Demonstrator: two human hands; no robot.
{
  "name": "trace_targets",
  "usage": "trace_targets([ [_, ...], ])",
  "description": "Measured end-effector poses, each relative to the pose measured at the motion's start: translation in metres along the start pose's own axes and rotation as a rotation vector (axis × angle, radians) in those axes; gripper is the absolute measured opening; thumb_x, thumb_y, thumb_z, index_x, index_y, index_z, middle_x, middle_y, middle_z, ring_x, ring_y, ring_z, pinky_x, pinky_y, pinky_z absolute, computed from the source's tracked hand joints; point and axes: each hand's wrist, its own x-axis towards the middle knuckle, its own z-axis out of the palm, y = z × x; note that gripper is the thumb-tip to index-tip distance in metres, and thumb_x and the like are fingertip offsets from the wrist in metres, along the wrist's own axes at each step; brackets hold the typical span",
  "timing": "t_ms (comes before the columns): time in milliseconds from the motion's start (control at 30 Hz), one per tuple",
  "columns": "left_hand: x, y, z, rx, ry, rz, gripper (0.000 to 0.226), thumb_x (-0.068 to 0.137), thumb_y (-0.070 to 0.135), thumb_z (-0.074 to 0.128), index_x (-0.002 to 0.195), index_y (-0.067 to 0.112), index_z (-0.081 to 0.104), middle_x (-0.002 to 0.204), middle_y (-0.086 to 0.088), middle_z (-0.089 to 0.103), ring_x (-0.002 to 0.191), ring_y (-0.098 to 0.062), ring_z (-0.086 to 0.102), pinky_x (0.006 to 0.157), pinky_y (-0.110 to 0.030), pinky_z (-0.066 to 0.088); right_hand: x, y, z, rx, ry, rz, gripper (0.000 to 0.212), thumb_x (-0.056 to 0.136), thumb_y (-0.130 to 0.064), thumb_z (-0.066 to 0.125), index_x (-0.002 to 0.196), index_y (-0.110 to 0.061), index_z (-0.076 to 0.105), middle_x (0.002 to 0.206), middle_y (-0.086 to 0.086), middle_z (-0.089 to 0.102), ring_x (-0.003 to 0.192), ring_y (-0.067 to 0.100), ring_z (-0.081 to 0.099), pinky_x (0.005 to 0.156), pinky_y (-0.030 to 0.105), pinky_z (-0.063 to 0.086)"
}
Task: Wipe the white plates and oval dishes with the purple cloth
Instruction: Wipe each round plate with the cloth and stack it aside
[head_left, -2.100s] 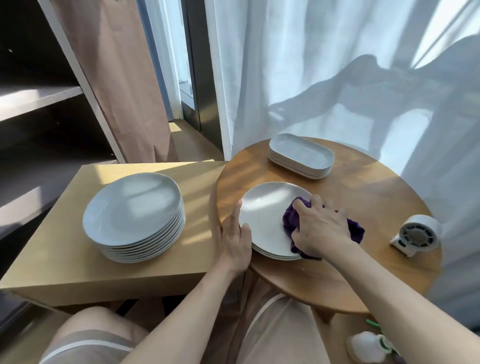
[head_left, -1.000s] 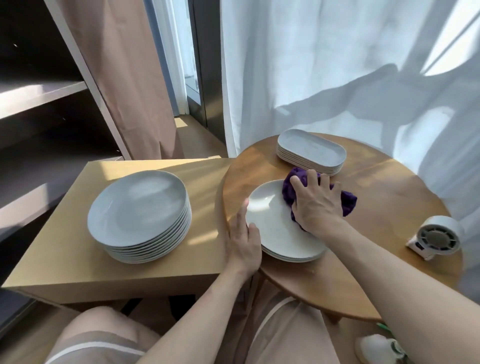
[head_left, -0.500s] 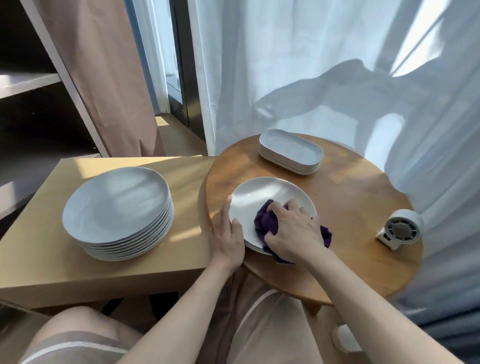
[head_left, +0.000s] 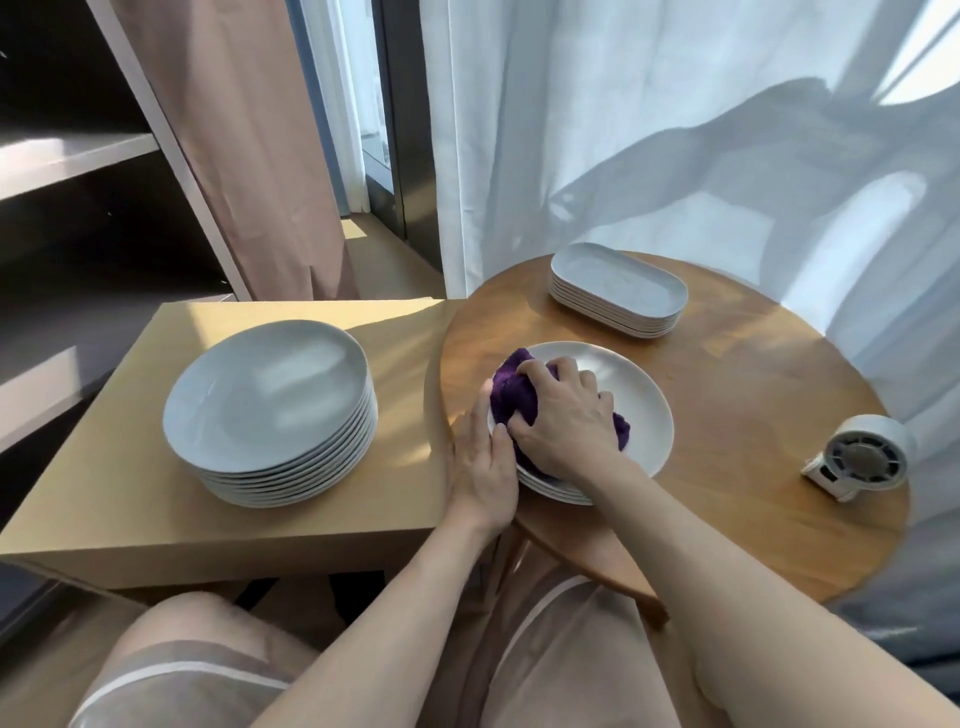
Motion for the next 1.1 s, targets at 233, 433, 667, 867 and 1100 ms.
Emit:
trace_targets([
  [233,-0.002,0.001,-0.001,-0.001,-0.010,-0.029,0.059,0.098,0.046,0.024,0.157,0.044,0.021,0.161,0.021,0.028,0.147,0.002,0.026,0.125,-0.034,0.025,0.018,0.011,-0.007,-0.170,0.071,0.013,0.044,0.094,-0.048,0.051,0.132,-0.026,0.041,0.136,0.011,0.045,0.122,0.037,0.044,0.097,0.053,0.038],
  [433,-0.003,0.004,0.001,0.055,0.019,-0.032,0.059,0.098,0.048,0.020,0.157,0.045,0.021,0.161,0.015,0.033,0.143,-0.006,0.033,0.122,-0.042,0.028,0.014,0.035,-0.024,-0.270,0.065,0.073,0.042,0.095,-0.046,0.050,0.131,-0.025,0.042,0.135,0.012,0.042,0.117,0.039,0.045,0.098,0.054,0.037],
  [667,-0.003,0.007,0.002,0.104,0.037,-0.041,0.058,0.099,0.045,0.018,0.157,0.044,0.020,0.156,0.008,0.037,0.140,-0.012,0.033,0.120,-0.047,0.028,-0.008,0.045,-0.032,-0.268,0.029,0.148,0.042,0.096,-0.047,0.049,0.132,-0.027,0.041,0.137,0.009,0.042,0.120,0.038,0.044,0.102,0.053,0.034],
  [867,-0.003,0.008,0.002,0.122,0.016,-0.043,0.060,0.099,0.043,0.017,0.158,0.043,0.017,0.160,0.006,0.036,0.142,-0.013,0.031,0.122,-0.049,0.022,-0.032,0.045,-0.030,-0.206,-0.033,0.171,0.045,0.093,-0.050,0.048,0.133,-0.030,0.038,0.142,0.009,0.042,0.127,0.038,0.042,0.105,0.053,0.033],
  [1100,0.000,0.003,-0.003,0.154,-0.030,-0.049,0.058,0.101,0.044,0.019,0.159,0.043,0.015,0.160,0.008,0.034,0.142,-0.009,0.029,0.123,-0.038,0.021,-0.056,0.032,-0.030,0.006,0.009,0.148,0.056,0.080,-0.056,0.049,0.132,-0.036,0.048,0.125,-0.001,0.051,0.112,0.028,0.050,0.101,0.047,0.039],
])
